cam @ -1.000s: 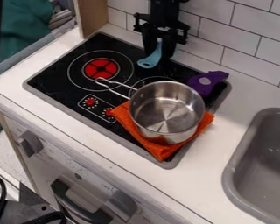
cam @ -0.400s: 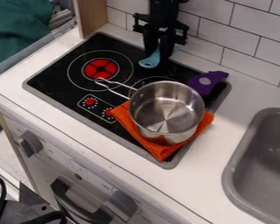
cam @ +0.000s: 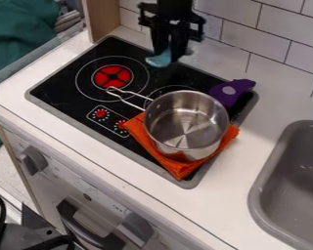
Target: Move the brush to the upper left corner of the stove
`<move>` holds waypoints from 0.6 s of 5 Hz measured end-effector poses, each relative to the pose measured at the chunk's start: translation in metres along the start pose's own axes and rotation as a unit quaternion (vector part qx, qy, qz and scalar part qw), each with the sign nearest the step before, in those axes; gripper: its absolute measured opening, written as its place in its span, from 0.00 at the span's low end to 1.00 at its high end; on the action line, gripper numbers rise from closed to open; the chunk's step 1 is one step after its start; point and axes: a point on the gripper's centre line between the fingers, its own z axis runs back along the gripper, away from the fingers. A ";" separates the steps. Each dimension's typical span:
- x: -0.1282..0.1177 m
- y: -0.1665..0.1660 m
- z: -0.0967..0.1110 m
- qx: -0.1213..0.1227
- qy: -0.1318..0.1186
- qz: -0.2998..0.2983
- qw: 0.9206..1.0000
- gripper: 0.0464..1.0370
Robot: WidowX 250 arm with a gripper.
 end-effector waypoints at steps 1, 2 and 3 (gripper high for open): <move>-0.024 0.033 -0.001 0.004 0.010 0.032 0.999 0.23; -0.044 0.068 -0.007 0.006 0.017 0.051 0.999 0.06; -0.049 0.084 -0.006 0.009 0.012 0.063 0.998 0.00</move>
